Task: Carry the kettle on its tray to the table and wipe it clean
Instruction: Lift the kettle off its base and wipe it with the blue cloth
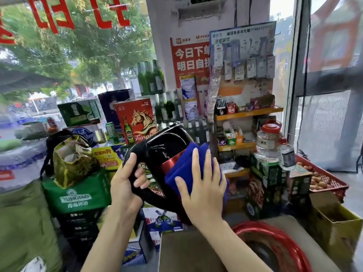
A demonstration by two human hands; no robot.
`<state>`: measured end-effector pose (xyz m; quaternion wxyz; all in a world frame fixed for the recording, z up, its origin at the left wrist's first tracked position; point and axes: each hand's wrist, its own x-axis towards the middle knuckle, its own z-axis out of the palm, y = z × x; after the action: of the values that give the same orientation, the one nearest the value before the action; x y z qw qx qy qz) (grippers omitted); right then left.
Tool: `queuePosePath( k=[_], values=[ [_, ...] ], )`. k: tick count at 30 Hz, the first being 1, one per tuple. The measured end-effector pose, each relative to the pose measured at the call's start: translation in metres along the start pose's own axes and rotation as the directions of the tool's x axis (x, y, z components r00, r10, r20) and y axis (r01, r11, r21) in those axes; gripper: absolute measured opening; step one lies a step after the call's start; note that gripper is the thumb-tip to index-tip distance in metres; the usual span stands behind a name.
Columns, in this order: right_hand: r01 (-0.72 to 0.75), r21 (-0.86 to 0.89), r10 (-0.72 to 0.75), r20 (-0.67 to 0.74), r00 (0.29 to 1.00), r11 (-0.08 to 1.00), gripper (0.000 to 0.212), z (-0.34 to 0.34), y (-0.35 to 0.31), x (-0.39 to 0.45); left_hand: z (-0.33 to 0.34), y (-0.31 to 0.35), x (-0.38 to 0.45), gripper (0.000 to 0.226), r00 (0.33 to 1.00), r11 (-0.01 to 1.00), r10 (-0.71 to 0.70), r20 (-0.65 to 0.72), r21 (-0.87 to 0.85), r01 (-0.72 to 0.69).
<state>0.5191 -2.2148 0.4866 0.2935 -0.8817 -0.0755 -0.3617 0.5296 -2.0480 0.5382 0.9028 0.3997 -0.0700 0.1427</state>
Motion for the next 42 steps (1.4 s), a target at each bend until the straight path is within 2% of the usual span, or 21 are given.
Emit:
queuePosePath(
  k=[2,3,4,6,10,12,13,15,16,18,20,21,23,25,28,33,36,38,39,40,42],
  values=[
    [-0.113,0.062,0.109,0.064,0.992,0.992,0.077,-0.011,-0.008,0.041,0.000,-0.001,-0.001,0.017,0.999,1.000,-0.012,0.051,-0.010,0.013],
    [-0.171,0.192,0.145,0.140,0.979,0.966,0.074,-0.021,-0.009,0.067,-0.002,0.001,-0.002,0.024,0.996,1.000,-0.022,0.081,-0.018,0.024],
    [-0.263,0.367,0.175,0.256,0.951,0.892,0.069,-0.028,-0.005,0.093,-0.003,0.004,-0.003,0.033,0.993,0.999,-0.034,0.113,-0.030,0.037],
    [-0.523,0.606,0.147,0.558,0.816,0.599,0.054,-0.041,0.013,0.131,-0.007,0.010,-0.003,0.051,0.986,0.995,-0.032,0.166,-0.085,0.046],
    [-0.779,0.585,-0.013,0.801,0.598,0.228,0.052,-0.035,0.061,0.118,-0.011,0.022,0.006,0.061,0.997,0.978,-0.015,0.074,-0.207,0.030],
    [-0.810,0.569,-0.038,0.821,0.569,0.143,0.054,-0.025,0.079,0.092,-0.011,0.019,0.008,0.064,1.000,0.979,-0.027,0.005,-0.201,0.028],
    [-0.799,0.592,-0.041,0.805,0.591,0.107,0.054,-0.018,0.088,0.079,-0.011,0.015,0.008,0.062,0.999,0.983,-0.039,-0.036,-0.183,0.032],
    [-0.693,0.711,-0.012,0.699,0.715,0.119,0.058,-0.006,0.099,0.052,-0.012,0.006,0.005,0.048,0.992,0.991,-0.038,-0.121,-0.134,0.022],
    [-0.612,0.770,0.020,0.619,0.785,0.182,0.068,-0.002,0.099,0.038,-0.010,0.002,0.003,0.039,0.988,0.995,-0.024,-0.150,-0.101,0.009],
    [-0.390,0.758,0.049,0.429,0.902,0.522,0.082,0.005,0.088,0.015,-0.002,-0.007,0.000,0.016,0.987,1.000,0.016,-0.163,-0.023,-0.020],
    [-0.174,0.503,0.032,0.278,0.960,0.847,0.081,0.008,0.060,0.015,0.013,-0.019,-0.004,0.003,0.985,0.998,0.050,-0.164,0.052,-0.042],
    [-0.126,0.362,0.049,0.215,0.975,0.924,0.077,0.007,0.041,0.023,0.020,-0.025,-0.006,0.004,0.983,0.996,0.055,-0.174,0.080,-0.041],
    [0.031,0.103,-0.034,0.031,0.999,0.994,0.067,0.013,0.013,0.040,0.030,-0.032,-0.005,0.013,0.978,0.996,0.051,-0.201,0.085,-0.035],
    [0.275,-0.119,-0.282,-0.048,0.958,0.954,0.059,0.021,0.000,0.048,0.034,-0.029,0.001,0.014,0.978,0.998,0.047,-0.205,0.045,-0.038],
    [0.468,-0.162,-0.481,-0.050,0.875,0.869,0.052,0.037,0.016,0.020,0.029,-0.014,0.012,0.011,0.976,0.996,0.075,-0.203,0.052,-0.066],
    [0.310,-0.032,-0.312,-0.108,0.944,0.950,0.054,0.064,0.060,-0.053,0.015,-0.013,0.012,0.020,0.966,0.995,0.094,-0.240,0.066,-0.080],
    [0.100,-0.012,-0.100,-0.072,0.992,0.995,0.061,0.057,0.032,-0.006,0.011,-0.023,0.008,0.013,0.962,0.994,0.101,-0.253,0.062,-0.088],
    [-0.073,0.169,0.070,0.024,0.997,0.983,0.063,0.054,0.018,0.049,0.009,-0.025,0.008,0.008,0.968,0.995,0.095,-0.233,0.060,-0.084],
    [-0.185,0.313,0.143,0.152,0.978,0.932,0.059,0.051,0.019,0.080,0.007,-0.025,0.010,0.007,0.972,0.995,0.088,-0.218,0.060,-0.076],
    [-0.335,0.477,0.201,0.311,0.929,0.813,0.054,0.049,0.025,0.106,0.005,-0.025,0.011,0.006,0.974,0.996,0.080,-0.210,0.060,-0.069],
    [-0.628,0.575,0.238,0.609,0.757,0.524,0.052,0.044,0.047,0.120,-0.003,-0.023,0.013,0.008,0.972,0.997,0.073,-0.222,0.055,-0.062]
  ],
)
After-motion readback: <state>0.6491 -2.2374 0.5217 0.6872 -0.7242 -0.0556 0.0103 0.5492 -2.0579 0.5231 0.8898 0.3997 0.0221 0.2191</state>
